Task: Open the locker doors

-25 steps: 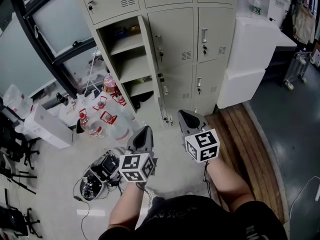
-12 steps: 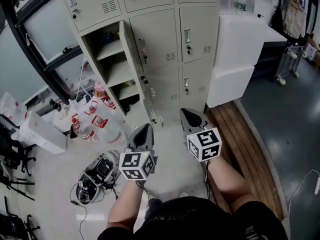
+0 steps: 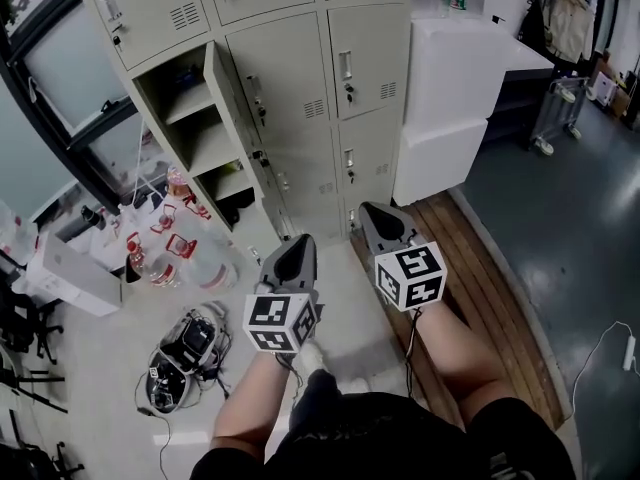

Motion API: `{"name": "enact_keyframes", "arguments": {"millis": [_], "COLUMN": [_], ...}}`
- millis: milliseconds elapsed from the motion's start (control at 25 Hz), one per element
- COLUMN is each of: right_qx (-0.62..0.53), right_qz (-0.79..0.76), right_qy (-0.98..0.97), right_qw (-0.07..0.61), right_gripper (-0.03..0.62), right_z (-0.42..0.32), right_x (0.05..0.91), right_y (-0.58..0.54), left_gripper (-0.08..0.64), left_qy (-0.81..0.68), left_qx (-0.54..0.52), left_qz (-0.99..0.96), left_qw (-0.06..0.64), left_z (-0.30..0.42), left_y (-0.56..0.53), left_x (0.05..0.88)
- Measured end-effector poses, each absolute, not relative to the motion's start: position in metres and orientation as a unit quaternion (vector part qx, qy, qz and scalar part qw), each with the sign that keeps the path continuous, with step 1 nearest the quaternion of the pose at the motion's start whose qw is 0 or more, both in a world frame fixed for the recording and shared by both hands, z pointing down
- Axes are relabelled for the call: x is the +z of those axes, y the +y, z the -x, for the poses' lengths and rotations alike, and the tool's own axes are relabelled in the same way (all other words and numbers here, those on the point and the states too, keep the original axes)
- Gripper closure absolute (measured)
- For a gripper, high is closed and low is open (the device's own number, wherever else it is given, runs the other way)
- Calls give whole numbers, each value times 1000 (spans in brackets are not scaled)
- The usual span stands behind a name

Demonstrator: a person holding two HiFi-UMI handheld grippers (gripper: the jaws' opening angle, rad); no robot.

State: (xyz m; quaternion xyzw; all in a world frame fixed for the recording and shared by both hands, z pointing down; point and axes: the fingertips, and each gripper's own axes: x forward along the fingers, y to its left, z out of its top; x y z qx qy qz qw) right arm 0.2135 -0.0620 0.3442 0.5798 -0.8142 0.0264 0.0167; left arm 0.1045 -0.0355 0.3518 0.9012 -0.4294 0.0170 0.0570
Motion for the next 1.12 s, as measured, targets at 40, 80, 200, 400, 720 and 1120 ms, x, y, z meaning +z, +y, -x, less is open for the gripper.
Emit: {"name": "enact_keyframes", "arguments": {"millis": [40,80,200,400,720,1120], "right_qx": [26,25,19,20,17,20], "right_qz": [-583,-586,-594,-607,-623,-639], "right_qy": [-812,-810,-804,-795,-782,-769], "right_qw": [16,16,17,16,10,6], "right_gripper": [592,592,592,592,592,592], "right_z": [-217,-219,-224,-227,-234,-237], "right_x": [343,342,342,340,329,329], "right_y": [-65,-68,-78,-106,-164,-231], "left_gripper": [561,561,561,561,561,561], "left_qy": [-424,-418,-403,-385,-366,-342], "left_qx": [17,17,16,18,22,21], "left_qz": [-904,-906,-913,-921,-929,-939], "left_qw": [56,55,56,55,43,40], "left_z": [-109,-113,-119,-126,-139,-155], "left_y": [-37,-40,-48,-79,-140,-210], "left_x": [351,352,354,353,344,341]}}
